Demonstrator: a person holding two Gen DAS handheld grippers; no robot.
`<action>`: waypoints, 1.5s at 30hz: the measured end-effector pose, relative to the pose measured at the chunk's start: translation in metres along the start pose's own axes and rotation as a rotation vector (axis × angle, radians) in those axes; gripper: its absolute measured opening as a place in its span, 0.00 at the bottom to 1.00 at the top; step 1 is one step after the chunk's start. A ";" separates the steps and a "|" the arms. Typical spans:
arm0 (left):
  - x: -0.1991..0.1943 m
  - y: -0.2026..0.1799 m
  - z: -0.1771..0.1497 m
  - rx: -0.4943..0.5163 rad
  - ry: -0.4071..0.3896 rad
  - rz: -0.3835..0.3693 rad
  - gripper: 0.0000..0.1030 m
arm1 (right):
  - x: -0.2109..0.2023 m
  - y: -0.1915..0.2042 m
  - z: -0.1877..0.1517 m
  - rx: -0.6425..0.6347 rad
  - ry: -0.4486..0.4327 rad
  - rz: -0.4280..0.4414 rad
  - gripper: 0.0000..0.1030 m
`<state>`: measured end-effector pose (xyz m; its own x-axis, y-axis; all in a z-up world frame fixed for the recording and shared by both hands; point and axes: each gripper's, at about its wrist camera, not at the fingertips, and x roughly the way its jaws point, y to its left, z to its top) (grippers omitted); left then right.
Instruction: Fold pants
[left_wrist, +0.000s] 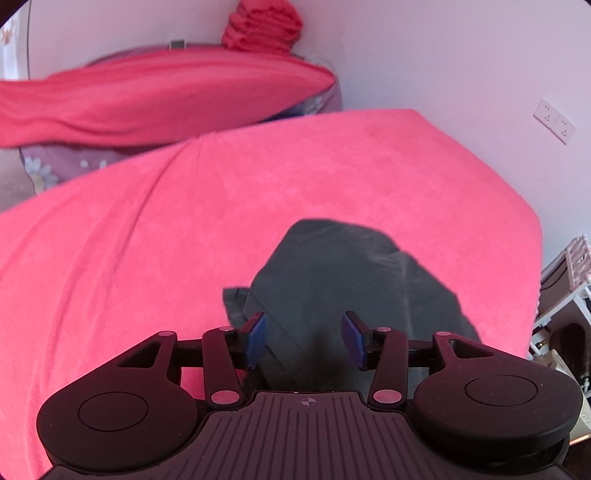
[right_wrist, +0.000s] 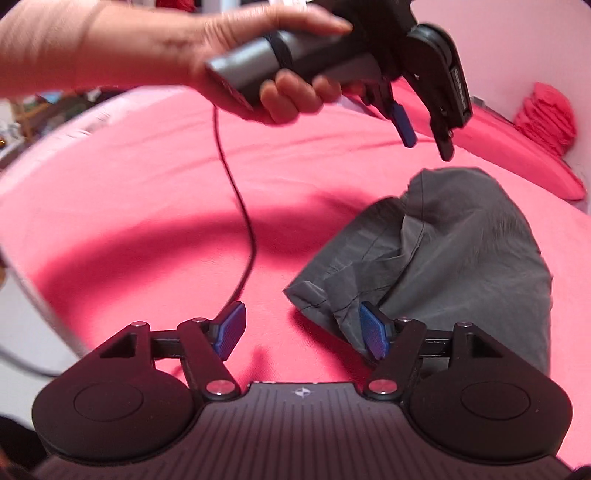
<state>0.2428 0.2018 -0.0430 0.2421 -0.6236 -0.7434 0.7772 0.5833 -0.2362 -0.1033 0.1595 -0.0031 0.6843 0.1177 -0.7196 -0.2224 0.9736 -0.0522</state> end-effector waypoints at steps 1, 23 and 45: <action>-0.004 -0.005 0.001 0.008 -0.010 0.006 1.00 | -0.012 -0.008 0.002 0.016 -0.011 0.018 0.70; 0.031 -0.039 0.012 -0.143 0.022 0.290 1.00 | -0.032 -0.266 0.072 0.001 -0.007 0.223 0.82; -0.015 -0.036 -0.024 -0.509 -0.024 0.652 1.00 | 0.106 -0.255 0.103 -0.442 0.170 0.587 0.49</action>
<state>0.1974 0.2023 -0.0383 0.5699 -0.0861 -0.8172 0.1202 0.9925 -0.0208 0.0971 -0.0557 0.0056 0.2589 0.5267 -0.8097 -0.7999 0.5867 0.1259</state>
